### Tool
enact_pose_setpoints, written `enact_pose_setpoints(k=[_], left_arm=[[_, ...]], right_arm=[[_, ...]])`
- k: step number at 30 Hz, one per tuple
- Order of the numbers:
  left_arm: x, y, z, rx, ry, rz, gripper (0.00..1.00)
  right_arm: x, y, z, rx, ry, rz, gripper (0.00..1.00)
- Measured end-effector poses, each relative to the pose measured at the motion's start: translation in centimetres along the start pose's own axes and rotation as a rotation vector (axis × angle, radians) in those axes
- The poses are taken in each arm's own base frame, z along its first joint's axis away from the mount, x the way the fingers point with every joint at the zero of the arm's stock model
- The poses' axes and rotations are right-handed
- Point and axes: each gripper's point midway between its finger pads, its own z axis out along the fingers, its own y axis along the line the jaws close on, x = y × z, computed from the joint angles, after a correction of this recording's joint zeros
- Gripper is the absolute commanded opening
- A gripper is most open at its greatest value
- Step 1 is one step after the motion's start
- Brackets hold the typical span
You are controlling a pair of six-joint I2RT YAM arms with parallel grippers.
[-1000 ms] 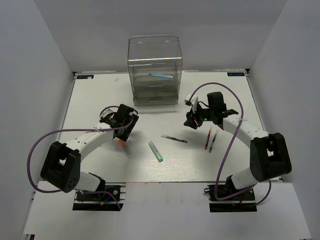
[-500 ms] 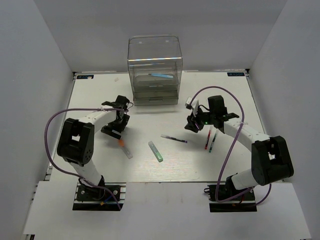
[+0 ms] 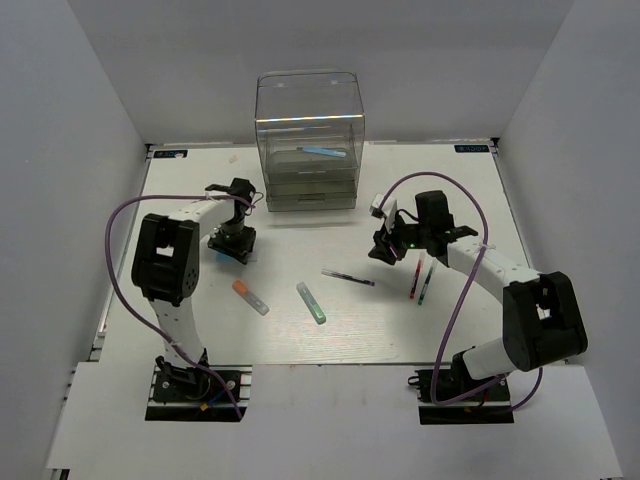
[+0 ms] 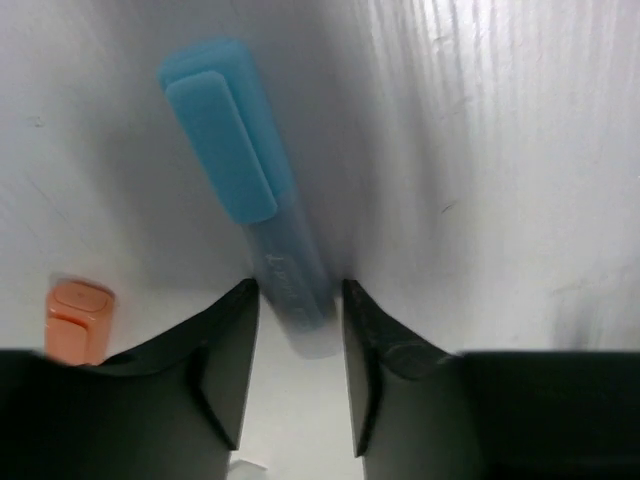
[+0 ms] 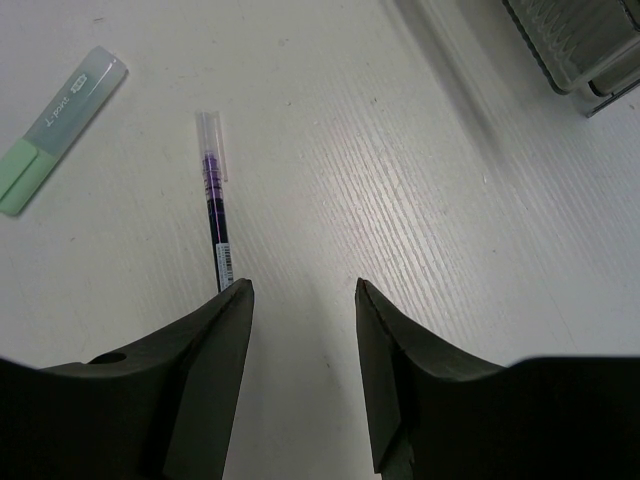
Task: Sort the stationery into containers
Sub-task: Pick up the stationery from the center of the board, then place the stationery in the drawer.
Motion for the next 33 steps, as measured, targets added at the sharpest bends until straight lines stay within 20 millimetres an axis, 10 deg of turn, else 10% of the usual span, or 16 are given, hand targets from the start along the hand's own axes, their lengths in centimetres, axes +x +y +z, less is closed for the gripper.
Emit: enact_pose_setpoints(k=[9, 22, 33], left_arm=[[0.3, 1.1, -0.6, 0.083, 0.004, 0.07, 0.0], [0.1, -6.4, -14.5, 0.926, -0.074, 0.275, 0.0], [2.9, -10.6, -18.5, 1.192, 0.067, 0.241, 0.0]], right_arm=[[0.0, 0.0, 0.0, -0.001, 0.0, 0.0, 0.52], [-0.1, 0.3, 0.1, -0.013, -0.004, -0.004, 0.52], [-0.3, 0.8, 0.4, -0.024, -0.004, -0.012, 0.52]])
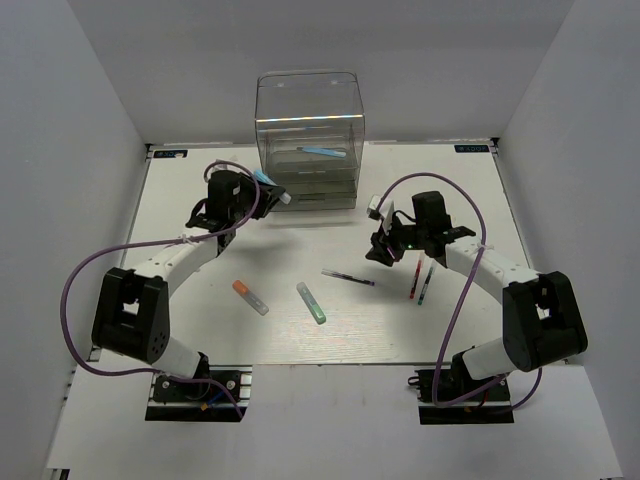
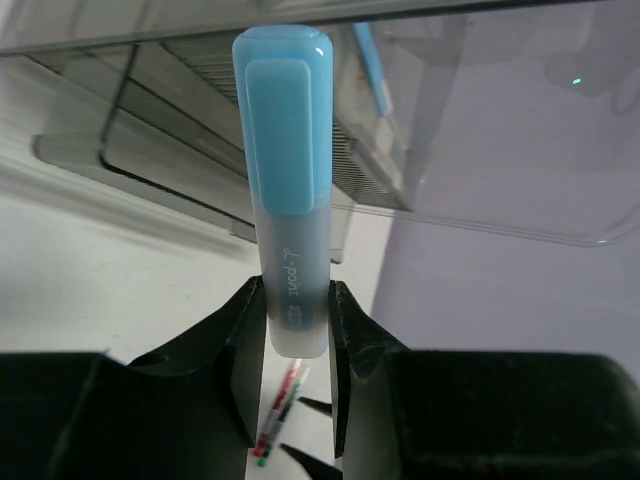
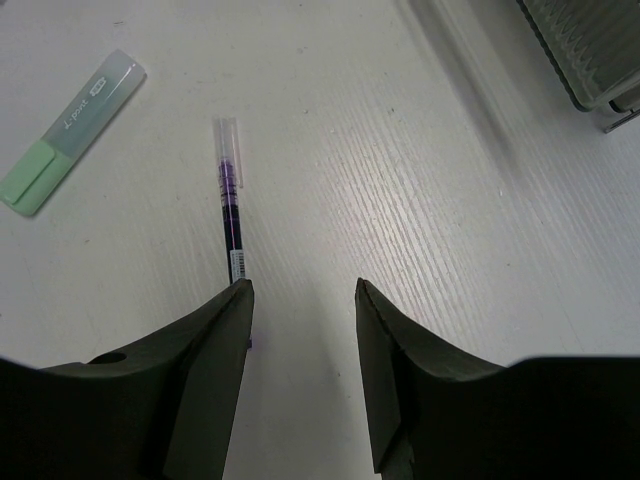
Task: Sort the stationery into containers
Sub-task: Place the stationery in the drawer.
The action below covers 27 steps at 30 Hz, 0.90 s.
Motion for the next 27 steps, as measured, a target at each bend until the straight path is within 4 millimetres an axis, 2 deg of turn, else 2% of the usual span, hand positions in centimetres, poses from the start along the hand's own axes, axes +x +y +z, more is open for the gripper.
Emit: enact_pose_setpoints(k=[7, 15, 27], left_arm=[[0.7, -2.0, 0.5, 0.015, -0.044, -0.184, 0.0], [0.8, -3.8, 3.0, -0.026, -0.096, -0.385, 0.0], [1.8, -2.3, 7.5, -0.164, -0.141, -0.49, 0.0]], right_arm=[[-0.1, 0.2, 0.1, -0.005, 0.0, -0.003, 0.52], [-0.2, 0.4, 0.3, -0.011, -0.001, -0.009, 0.52], [0.3, 0.7, 0.2, -0.011, -0.001, -0.009, 0.52]])
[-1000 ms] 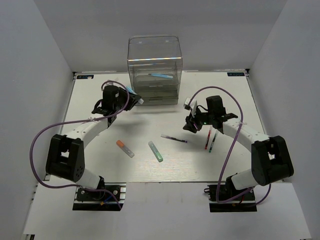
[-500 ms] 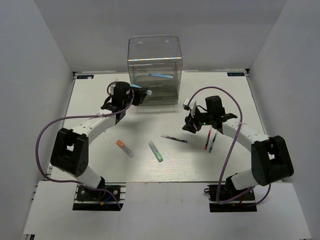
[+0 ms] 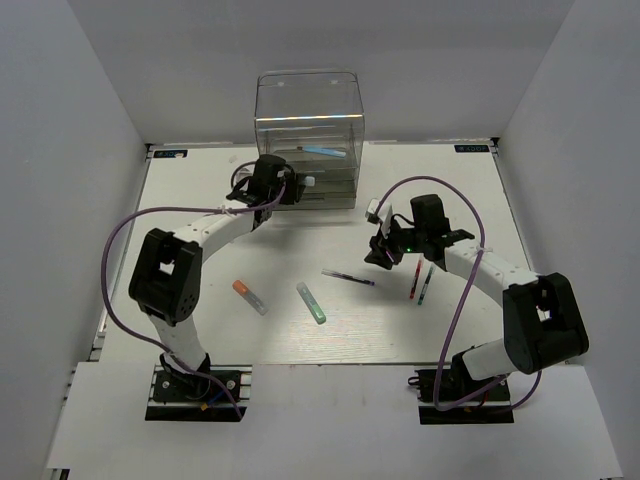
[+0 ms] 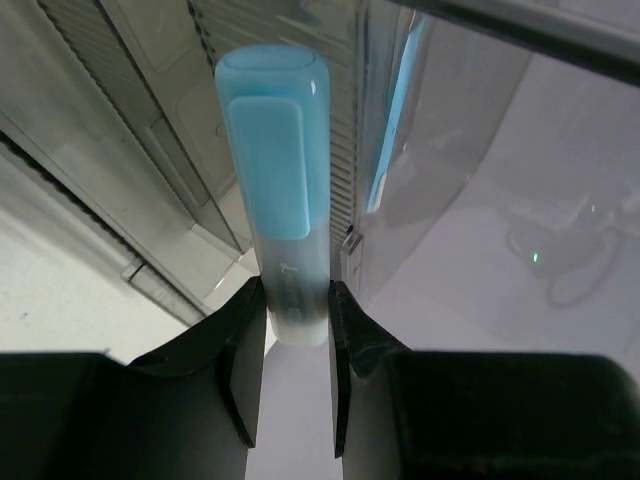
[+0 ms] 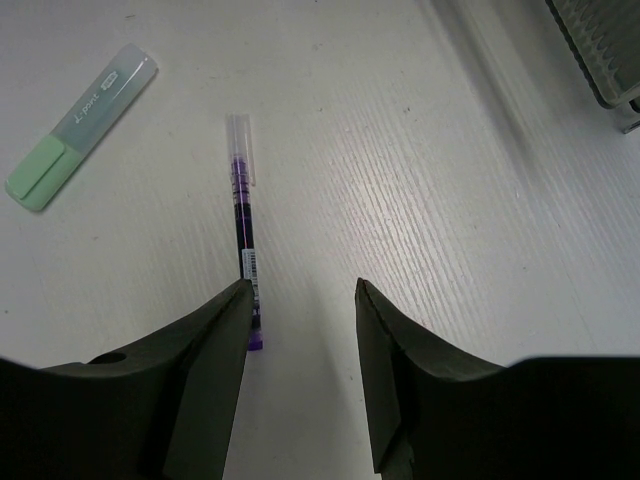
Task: Sort the stationery into containers
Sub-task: Place the stationery in the drawer, then pick up the stationery from the center of the board.
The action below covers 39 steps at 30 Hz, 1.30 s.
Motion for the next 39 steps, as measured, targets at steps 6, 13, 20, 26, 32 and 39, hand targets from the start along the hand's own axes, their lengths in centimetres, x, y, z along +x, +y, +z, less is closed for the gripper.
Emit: enact_pose_setpoints(k=[6, 13, 20, 26, 32, 39], left_arm=[[0.0, -1.5, 0.8, -0.034, -0.031, -0.01, 0.21], [-0.2, -1.5, 0.5, -0.057, -0.044, -0.013, 0.37], [0.0, -1.1, 0.5, -0.073, -0.042, -0.013, 0.5], [0.0, -1.0, 0.4, -0.078, -0.043, -0.019, 0.51], [0.1, -0.9, 0.4, -0.072, -0.037, -0.015, 0.43], [1.2, 3.0, -1.7, -0.108, 0.101, 0.162, 0.41]], right_arm=[[-0.1, -0.1, 0.0, 0.003, -0.004, -0.004, 0.52], [-0.1, -0.1, 0.0, 0.003, -0.004, -0.004, 0.52], [-0.1, 0.0, 0.0, 0.002, -0.004, -0.004, 0.52], [-0.1, 0.0, 0.0, 0.002, -0.004, -0.004, 0.52], [-0.1, 0.0, 0.0, -0.001, -0.006, -0.005, 0.5], [-0.7, 1.9, 0.7, -0.07, -0.007, -0.057, 0.41]])
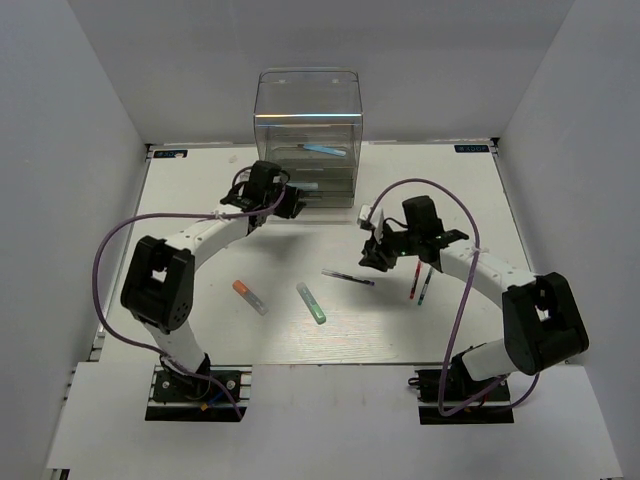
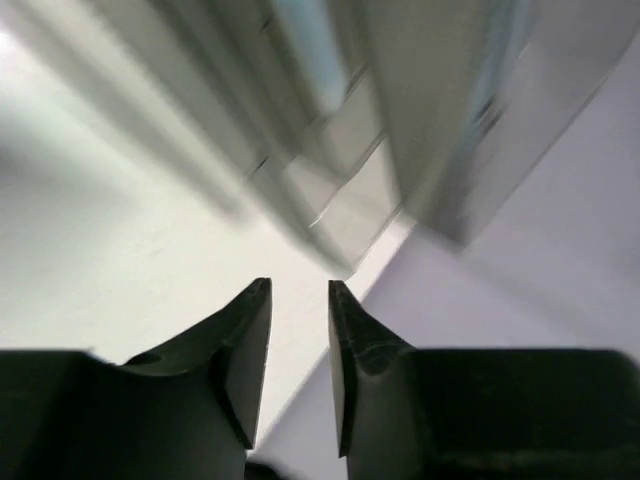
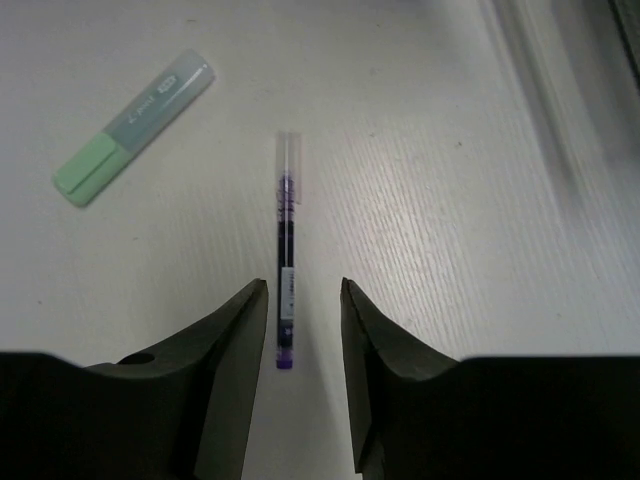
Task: Sort the stationery into containers
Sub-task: Pick up the stationery from the center of the board.
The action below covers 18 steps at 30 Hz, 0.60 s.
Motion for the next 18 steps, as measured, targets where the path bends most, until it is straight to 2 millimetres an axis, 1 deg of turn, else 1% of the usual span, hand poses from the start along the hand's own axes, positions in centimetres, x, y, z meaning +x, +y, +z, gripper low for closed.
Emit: enact_pose_setpoints(k=[2, 3, 4, 7, 8, 9, 10, 11, 12, 13, 16, 17, 18], left_arm=[[0.7, 1.9, -1.2, -0.025, 0.053, 0.095, 0.45], [0.8, 2.9, -2.0, -0.041, 0.072, 0.146, 0.49], [1.0, 3.6, -2.8, -0.047, 0.088, 0.201, 0.51], [0.8, 5.6, -5.6, -0.07, 0.1, 0.333, 0.59], [0.5, 6.2, -6.7, -0.079, 0.097, 0.374, 0.68], [0.2, 6.7, -7.7, -0.087, 0.089, 0.411, 0.71], [-0.1, 7.2, -8.6, -0.095, 0.076, 0.436, 0.71], [-0.5, 7.7, -9.5, -0.103, 0.063, 0.456, 0.72], [-0.9, 8.5, -10.4, -0.12, 0.051, 0.474, 0.81], [-1.2, 9.2, -11.1, -0.137, 0.04, 0.489, 0.82], [-2.3, 12.8, -12.7, -0.239, 0.014, 0.512, 0.83], [-2.6, 14.2, -13.2, -0.282, 0.008, 0.516, 0.99], [-2.9, 15.4, -13.6, -0.323, 0.007, 0.526, 1.0]], right_arm=[[-0.5, 0.9, 0.6, -0.031, 0.009, -0.015, 0.41], [-0.9, 1.2, 1.1, -0.046, 0.01, -0.023, 0.41], [-1.2, 1.3, 1.5, -0.058, 0.012, -0.024, 0.41], [-2.0, 2.0, 2.9, -0.098, 0.032, 0.004, 0.43], [-2.1, 2.2, 3.3, -0.11, 0.038, 0.019, 0.45], [-2.3, 2.4, 3.6, -0.12, 0.043, 0.036, 0.5], [-2.4, 2.7, 3.8, -0.129, 0.048, 0.054, 0.58], [-2.6, 3.1, 4.0, -0.137, 0.051, 0.069, 0.69], [-2.7, 3.3, 4.2, -0.143, 0.054, 0.09, 0.79], [-2.8, 3.7, 4.4, -0.151, 0.061, 0.108, 0.9], [-3.6, 4.7, 5.4, -0.175, 0.092, 0.161, 0.9], [-4.0, 5.0, 5.8, -0.18, 0.099, 0.178, 0.9], [-4.4, 5.2, 6.2, -0.181, 0.104, 0.192, 0.9]])
